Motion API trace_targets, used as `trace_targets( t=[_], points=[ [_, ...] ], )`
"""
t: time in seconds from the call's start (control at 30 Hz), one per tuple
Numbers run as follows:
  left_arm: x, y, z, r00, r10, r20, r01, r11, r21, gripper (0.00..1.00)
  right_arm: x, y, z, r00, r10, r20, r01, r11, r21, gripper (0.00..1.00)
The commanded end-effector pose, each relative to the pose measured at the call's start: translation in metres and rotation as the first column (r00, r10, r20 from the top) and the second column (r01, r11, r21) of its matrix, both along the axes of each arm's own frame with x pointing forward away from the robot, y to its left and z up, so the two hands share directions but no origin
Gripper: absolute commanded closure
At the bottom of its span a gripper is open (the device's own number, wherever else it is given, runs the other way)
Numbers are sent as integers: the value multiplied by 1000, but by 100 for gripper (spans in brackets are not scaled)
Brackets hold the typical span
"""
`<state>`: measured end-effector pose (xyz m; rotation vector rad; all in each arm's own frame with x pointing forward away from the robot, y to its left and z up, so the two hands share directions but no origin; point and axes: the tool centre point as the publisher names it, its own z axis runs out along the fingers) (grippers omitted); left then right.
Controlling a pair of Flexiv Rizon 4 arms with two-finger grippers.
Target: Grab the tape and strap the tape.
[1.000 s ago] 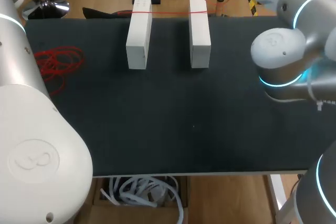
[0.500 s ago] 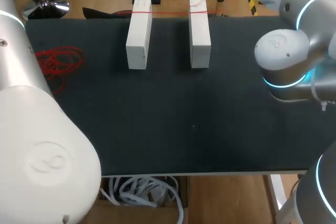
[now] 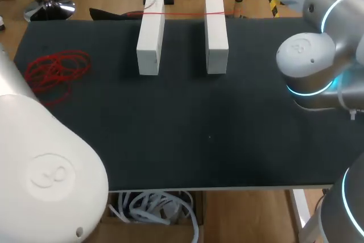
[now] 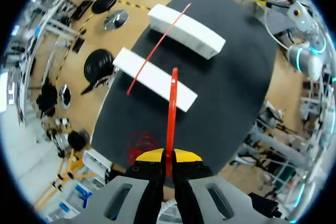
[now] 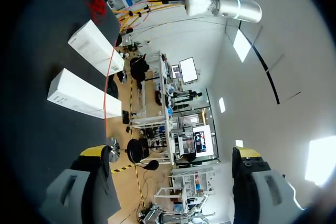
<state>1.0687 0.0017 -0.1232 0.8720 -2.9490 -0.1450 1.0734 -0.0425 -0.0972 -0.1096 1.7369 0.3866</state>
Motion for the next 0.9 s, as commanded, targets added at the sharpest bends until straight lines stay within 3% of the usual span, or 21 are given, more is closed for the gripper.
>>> trace_targets(
  t=[0.03, 0.17, 0.2, 0.23, 0.9],
  points=[
    [-26, 52, -11, 982, 187, -28, -188, 980, -60, 100, 0, -1, 2, 1000, 1, -6, -1, 1000, -3, 0],
    [-32, 75, -21, 972, 232, -43, -235, 967, -99, 100, 0, -1, 2, 1000, 1, -6, -1, 1000, -3, 0],
    [-32, 75, -21, 972, 232, -43, -235, 967, -99, 64, 0, -1, 2, 1000, 1, -6, -1, 1000, -3, 0],
    [-32, 75, -21, 972, 232, -43, -235, 967, -99, 0, 0, -1, 2, 1000, 1, -6, -1, 1000, -3, 0],
    [-32, 75, -21, 972, 232, -43, -235, 967, -99, 0, 0, -1, 2, 1000, 1, -6, -1, 1000, -3, 0]
  ],
)
